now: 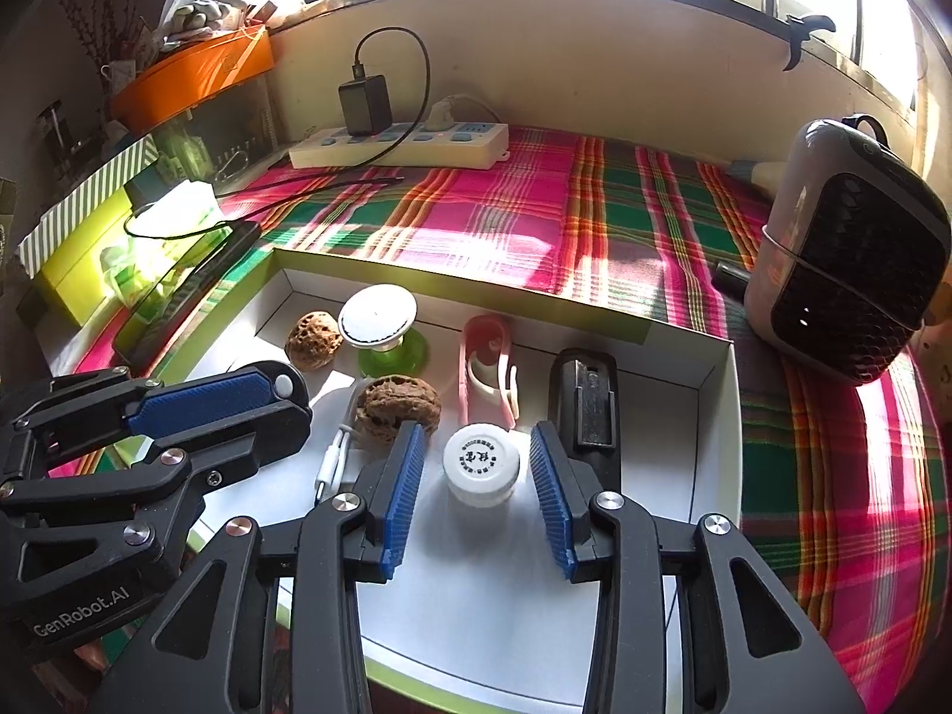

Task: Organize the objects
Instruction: 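Open the right gripper releasing the container while left gripper releases the cable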

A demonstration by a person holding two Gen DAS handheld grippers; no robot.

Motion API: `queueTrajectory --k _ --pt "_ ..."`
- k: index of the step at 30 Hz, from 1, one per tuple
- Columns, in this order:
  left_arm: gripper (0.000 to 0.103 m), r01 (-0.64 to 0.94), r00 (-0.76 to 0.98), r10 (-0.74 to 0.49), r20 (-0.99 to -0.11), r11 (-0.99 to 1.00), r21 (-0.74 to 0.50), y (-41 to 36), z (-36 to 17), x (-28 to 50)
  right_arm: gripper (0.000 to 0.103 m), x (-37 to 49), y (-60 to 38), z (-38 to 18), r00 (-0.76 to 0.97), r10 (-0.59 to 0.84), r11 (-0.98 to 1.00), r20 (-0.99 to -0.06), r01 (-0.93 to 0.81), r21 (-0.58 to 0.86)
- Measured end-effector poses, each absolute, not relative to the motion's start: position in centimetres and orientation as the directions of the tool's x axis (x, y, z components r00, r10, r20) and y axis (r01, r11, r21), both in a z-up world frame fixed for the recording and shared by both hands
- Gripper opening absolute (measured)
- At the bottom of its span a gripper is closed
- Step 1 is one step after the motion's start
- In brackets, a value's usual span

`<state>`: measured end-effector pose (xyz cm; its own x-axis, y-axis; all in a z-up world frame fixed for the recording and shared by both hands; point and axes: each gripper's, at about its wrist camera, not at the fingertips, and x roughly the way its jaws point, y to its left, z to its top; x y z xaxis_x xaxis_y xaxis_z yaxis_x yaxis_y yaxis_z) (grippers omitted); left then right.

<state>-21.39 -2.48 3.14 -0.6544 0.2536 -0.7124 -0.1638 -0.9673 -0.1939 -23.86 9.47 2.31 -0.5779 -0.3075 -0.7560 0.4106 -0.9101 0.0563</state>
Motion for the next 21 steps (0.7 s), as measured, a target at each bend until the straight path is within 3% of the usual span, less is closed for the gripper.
queueTrajectory --k 21 --pt "0.025 -0.151 -0.689 0.206 -0.695 -0.978 -0.141 -2.6 4.1 -18.0 0.043 -20.8 10.1 3.6 -0.606 -0.333 -0.918 -0.723 0.383 0.102"
